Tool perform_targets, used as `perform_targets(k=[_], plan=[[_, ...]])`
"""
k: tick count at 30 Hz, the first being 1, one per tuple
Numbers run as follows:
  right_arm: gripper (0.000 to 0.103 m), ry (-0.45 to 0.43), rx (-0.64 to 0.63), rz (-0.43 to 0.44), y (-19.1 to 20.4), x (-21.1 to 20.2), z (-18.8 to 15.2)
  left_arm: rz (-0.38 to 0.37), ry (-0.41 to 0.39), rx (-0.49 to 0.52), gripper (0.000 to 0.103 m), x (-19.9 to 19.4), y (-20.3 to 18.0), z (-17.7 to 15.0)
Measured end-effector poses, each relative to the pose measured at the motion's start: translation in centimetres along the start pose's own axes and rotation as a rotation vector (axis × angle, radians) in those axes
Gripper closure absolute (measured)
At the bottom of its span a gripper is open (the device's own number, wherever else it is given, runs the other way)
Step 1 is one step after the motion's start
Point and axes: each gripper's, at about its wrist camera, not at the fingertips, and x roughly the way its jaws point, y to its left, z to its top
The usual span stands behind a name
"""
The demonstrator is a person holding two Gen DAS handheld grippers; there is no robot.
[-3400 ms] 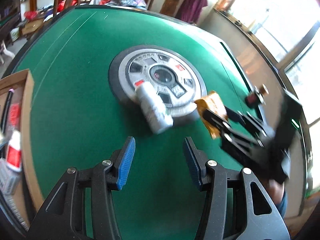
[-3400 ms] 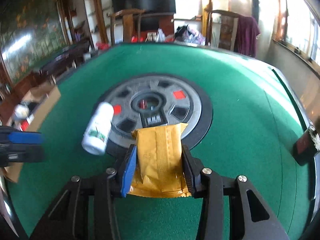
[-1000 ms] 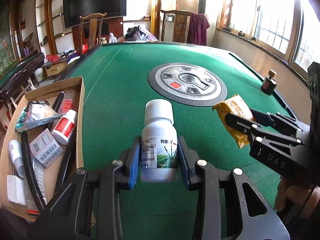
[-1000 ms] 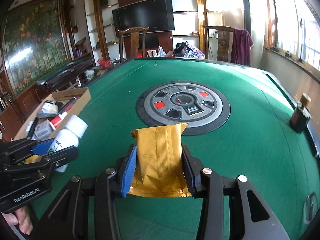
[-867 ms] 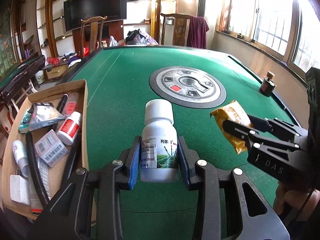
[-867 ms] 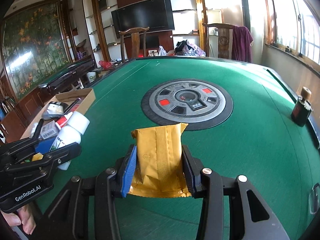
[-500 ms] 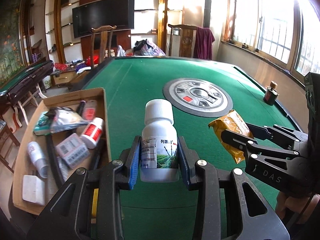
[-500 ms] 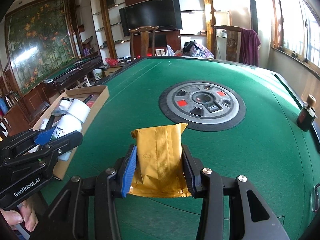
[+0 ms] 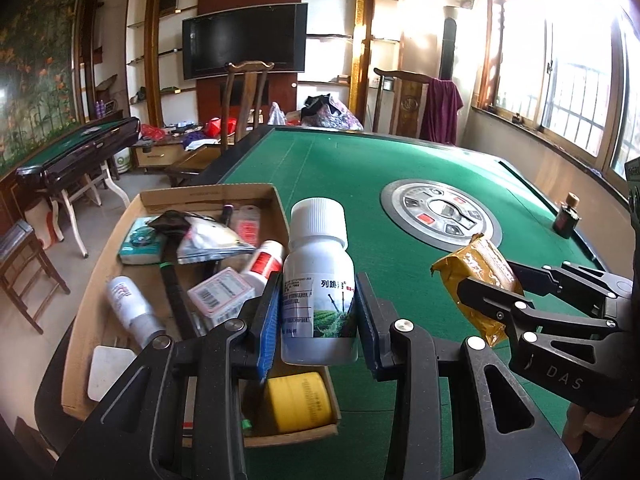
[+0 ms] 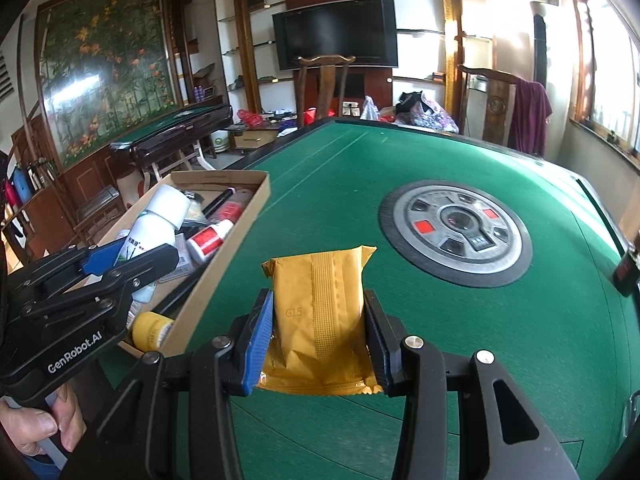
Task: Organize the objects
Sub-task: 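Carry the white bottle and the gold snack pack over the tray with both grippers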
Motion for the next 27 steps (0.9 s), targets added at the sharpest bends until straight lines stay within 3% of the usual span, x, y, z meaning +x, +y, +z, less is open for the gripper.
perform_targets(k=[27], plan=[[0.059, 0.043, -0.164, 0.086, 10.0, 4.8, 5.5, 0.086, -0.015, -0.172, 0.069, 0.1, 8.9, -0.3]])
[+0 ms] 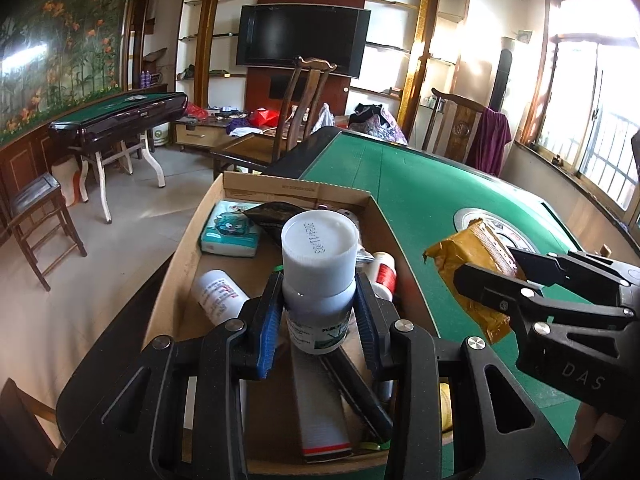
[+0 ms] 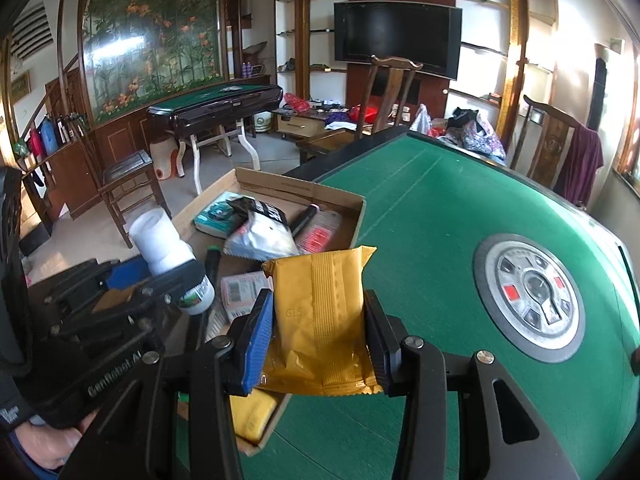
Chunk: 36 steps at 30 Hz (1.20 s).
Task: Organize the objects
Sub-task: 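Carry the white bottle and the gold snack pack over the tray with both grippers, then lower the bottle and snack pack into the tray and open both grippers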
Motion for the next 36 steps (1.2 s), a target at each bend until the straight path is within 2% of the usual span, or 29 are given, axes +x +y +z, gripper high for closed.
perform_targets(k=[16, 28, 36], plan=[[0.059, 0.069, 0.007, 0.05, 0.8, 5.2, 2.8, 0.005, 0.04, -0.05, 0.069, 2.6, 2.6, 1.7], [0.059, 0.143, 0.112, 0.109, -1.4, 10.2, 5.8, 0.01, 0.087, -0.063, 0.069, 4.9, 3.4, 2.9], [0.059, 0.186, 0.169, 0.116, -2.7, 13.1, 6.9, -0.007, 0.182, -0.069, 0.069, 6.4, 3.4, 3.2]])
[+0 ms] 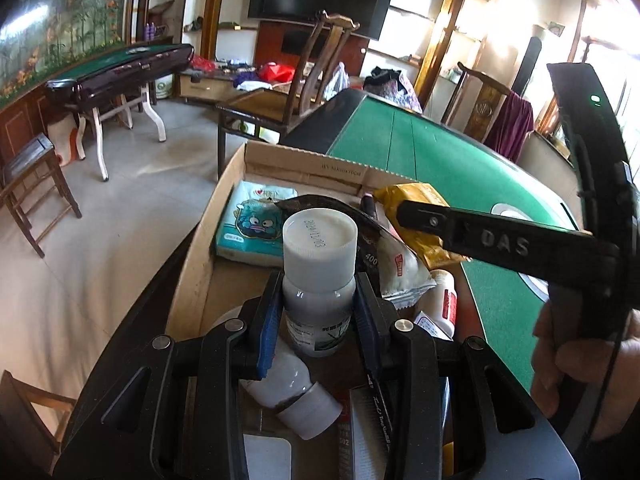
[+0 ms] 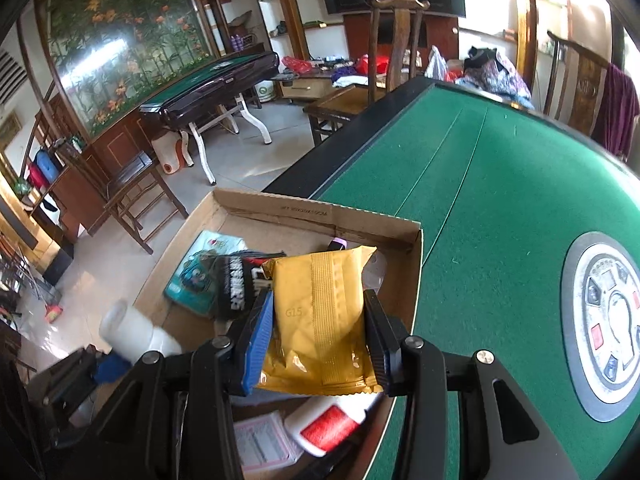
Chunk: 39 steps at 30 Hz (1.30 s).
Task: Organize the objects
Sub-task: 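Lower the bottle and snack pack into the tray and open both grippers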
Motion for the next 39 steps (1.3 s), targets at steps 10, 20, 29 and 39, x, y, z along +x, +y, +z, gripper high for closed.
perform_targets(k=[10, 20, 29, 39], plan=[[0.06, 0.032, 0.013, -0.027, -0.8, 2.3, 0.8, 0.024, 0.027, 0.01, 0.069, 0.5, -0.7, 0.1], [0.06, 0.046, -0.026, -0.073, -0.5, 3.8, 1.5, 0.034, 0.049, 0.011, 0.069, 1.1, -0.8, 0.4], [0.059, 0.042, -0.044, -0.093, -0.3, 4.3, 1.6, 0.044, 0.052, 0.011, 0.069, 1.3, -0.9, 0.3], [0.059, 0.044, -0.051, -0.092, 0.1, 4.4, 1.7, 0.053, 0.044, 0.014, 0.069, 1.4, -0.8, 0.2]])
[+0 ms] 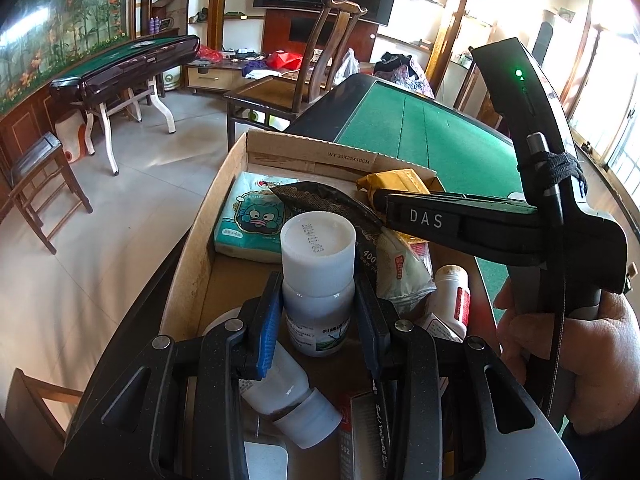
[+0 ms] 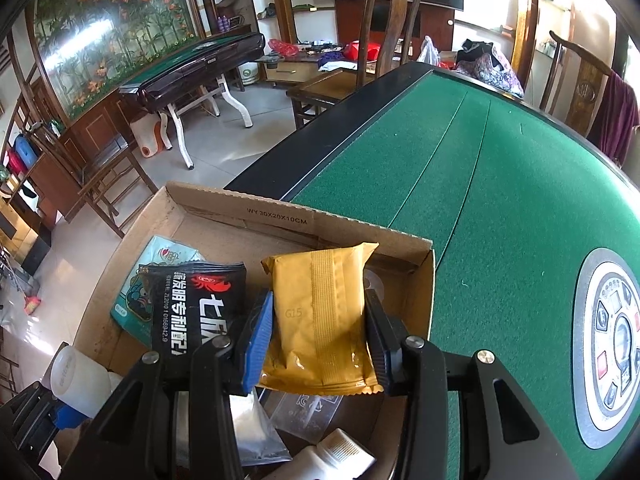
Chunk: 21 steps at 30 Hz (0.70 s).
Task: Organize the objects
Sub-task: 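Lower the bottle and snack pack into the tray and open both grippers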
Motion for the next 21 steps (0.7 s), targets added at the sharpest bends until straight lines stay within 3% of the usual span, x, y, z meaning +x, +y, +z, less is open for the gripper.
perform_targets(k=[16, 21], plan=[[0.057, 0.006, 0.008, -0.004, -0.2, -0.4, -0.7, 0.019, -0.016, 0.012, 0.069, -0.5, -0.1, -0.3], [0.049, -0.002, 0.008, -0.005, 0.1, -1.0, -1.2, 0.016, -0.016, 0.014, 0.066, -0.6, -0.3, -0.3]])
